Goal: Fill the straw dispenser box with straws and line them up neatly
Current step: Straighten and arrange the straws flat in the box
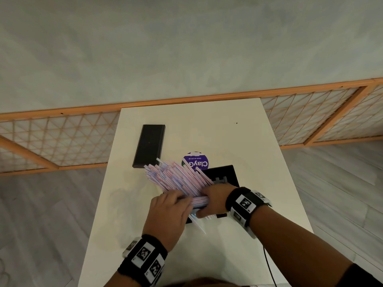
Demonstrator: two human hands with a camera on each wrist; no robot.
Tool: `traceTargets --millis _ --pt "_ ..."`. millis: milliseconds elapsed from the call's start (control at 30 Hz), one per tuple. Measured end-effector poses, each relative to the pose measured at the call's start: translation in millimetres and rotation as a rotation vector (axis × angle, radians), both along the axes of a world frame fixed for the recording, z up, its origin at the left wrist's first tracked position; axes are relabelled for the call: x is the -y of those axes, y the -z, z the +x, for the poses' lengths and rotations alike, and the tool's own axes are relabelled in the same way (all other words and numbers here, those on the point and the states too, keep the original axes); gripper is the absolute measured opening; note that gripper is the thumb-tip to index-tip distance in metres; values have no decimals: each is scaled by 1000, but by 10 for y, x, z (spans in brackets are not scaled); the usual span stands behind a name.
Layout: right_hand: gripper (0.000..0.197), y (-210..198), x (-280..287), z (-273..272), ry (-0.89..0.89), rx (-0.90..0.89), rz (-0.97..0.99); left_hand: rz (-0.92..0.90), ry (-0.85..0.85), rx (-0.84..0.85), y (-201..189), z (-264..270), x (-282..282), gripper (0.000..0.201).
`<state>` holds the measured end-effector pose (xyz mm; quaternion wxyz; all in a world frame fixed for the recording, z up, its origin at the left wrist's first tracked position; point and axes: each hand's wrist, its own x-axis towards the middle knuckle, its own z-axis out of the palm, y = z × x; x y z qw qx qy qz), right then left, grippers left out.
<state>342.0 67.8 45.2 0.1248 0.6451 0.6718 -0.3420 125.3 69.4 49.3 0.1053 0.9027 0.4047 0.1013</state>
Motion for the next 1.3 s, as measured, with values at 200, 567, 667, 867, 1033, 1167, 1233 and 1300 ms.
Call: traceTargets --millis 200,567,667,867,1033,1167,1233,1300 --pt "47 36 49 8 -29 32 179 -1 7 -67 52 77 -17 36" --pt "57 -99 239 173 -93 23 593 -85 -5 41 4 -48 -119 41" --pt "42 -86 358 216 -81 -25 641 -12 6 36 -30 -61 -105 37" --pt "39 143 435 194 17 -146 633 -47 42 37 -35 -111 6 40" --pt "34 106 380 205 40 -113 600 -16 62 11 38 -124 21 19" --pt "17 -36 314 244 254 -190 596 -35 58 30 98 -101 20 28" --pt "19 -57 218 274 351 -190 557 -34 82 27 102 -45 42 27" --pt "20 -30 92 283 362 -161 452 -45 107 46 75 15 60 22"
